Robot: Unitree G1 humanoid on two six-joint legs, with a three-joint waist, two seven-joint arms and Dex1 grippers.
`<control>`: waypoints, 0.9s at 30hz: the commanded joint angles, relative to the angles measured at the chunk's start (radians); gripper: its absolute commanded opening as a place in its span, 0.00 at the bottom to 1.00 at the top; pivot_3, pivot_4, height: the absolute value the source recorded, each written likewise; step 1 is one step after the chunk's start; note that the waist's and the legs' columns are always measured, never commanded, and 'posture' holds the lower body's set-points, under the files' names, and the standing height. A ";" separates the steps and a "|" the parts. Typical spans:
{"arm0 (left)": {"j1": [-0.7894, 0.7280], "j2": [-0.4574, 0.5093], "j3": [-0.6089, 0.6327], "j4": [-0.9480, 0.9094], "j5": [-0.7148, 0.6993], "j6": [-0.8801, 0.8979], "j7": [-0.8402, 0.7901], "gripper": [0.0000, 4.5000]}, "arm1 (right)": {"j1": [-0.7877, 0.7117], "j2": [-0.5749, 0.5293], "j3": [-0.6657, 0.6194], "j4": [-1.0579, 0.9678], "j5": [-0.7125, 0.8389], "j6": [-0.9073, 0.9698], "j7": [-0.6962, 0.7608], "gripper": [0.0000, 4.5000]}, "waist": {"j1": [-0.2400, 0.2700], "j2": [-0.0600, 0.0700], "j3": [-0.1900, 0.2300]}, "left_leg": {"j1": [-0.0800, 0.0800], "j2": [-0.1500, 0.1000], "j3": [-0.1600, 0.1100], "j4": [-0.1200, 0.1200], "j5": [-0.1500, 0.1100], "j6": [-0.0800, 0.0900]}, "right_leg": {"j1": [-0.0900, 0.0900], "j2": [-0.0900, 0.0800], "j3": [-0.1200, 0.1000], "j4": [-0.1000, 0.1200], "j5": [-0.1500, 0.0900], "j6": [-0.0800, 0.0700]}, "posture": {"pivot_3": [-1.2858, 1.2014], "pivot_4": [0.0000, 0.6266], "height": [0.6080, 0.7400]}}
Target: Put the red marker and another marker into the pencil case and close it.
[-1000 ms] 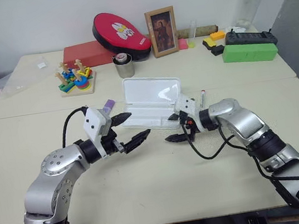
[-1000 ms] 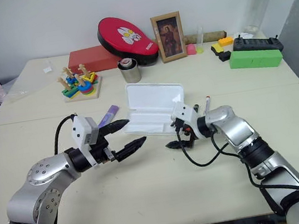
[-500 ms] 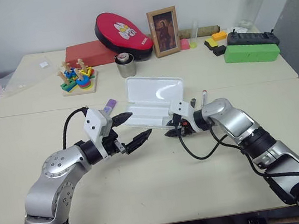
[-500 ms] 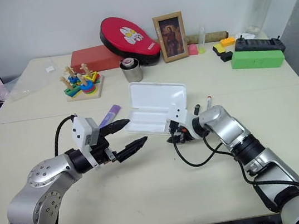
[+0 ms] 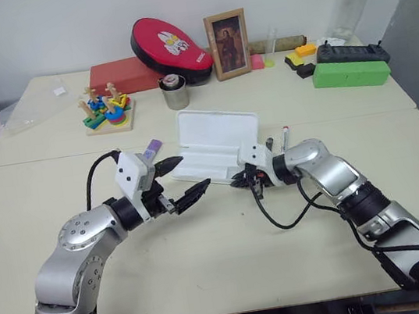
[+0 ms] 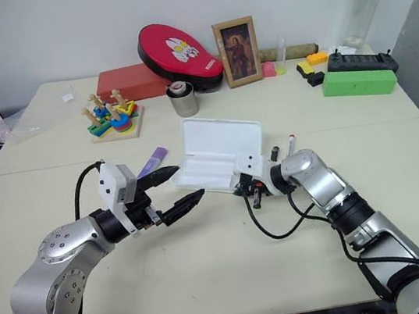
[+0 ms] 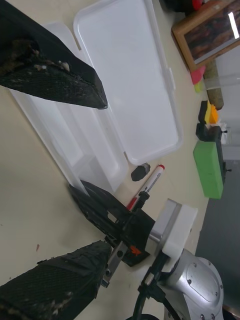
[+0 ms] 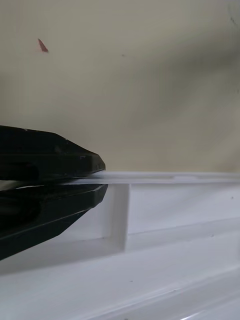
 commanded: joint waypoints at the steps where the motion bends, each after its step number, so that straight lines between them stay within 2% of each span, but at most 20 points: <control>1: 0.041 0.019 0.046 -0.052 -0.024 -0.004 -0.006 1.00 | 0.038 -0.039 -0.020 -0.143 0.041 -0.054 0.068 0.00 | 0.000 0.000 0.000 | 0.000 0.000 0.000 0.000 0.000 0.000 | 0.000 0.000 0.000 0.000 0.000 0.000 | 0.52 0.24 1.00; 12: 0.219 0.091 0.131 -0.144 -0.082 0.019 -0.038 1.00 | 0.196 -0.141 0.021 -0.373 0.054 -0.034 0.153 0.00 | 0.004 0.000 0.000 | 0.000 0.000 0.000 0.000 0.000 0.000 | 0.000 0.000 0.000 0.000 0.000 0.000 | 0.52 0.24 1.00; 26: 0.227 0.109 0.141 -0.172 -0.113 0.051 -0.022 1.00 | 0.247 -0.132 0.076 -0.409 0.035 0.023 0.125 0.00 | 0.004 0.000 0.000 | 0.000 0.000 0.000 0.000 0.000 0.000 | 0.000 0.000 0.000 0.000 0.000 0.000 | 0.52 0.24 1.00; 27: 0.224 0.109 0.139 -0.170 -0.114 0.052 -0.020 1.00 | 0.246 -0.129 0.076 -0.409 0.036 0.025 0.122 0.06 | 0.004 0.000 0.000 | 0.000 0.000 0.000 0.000 0.000 0.000 | 0.000 0.000 0.000 0.000 0.000 0.000 | 0.52 0.24 1.00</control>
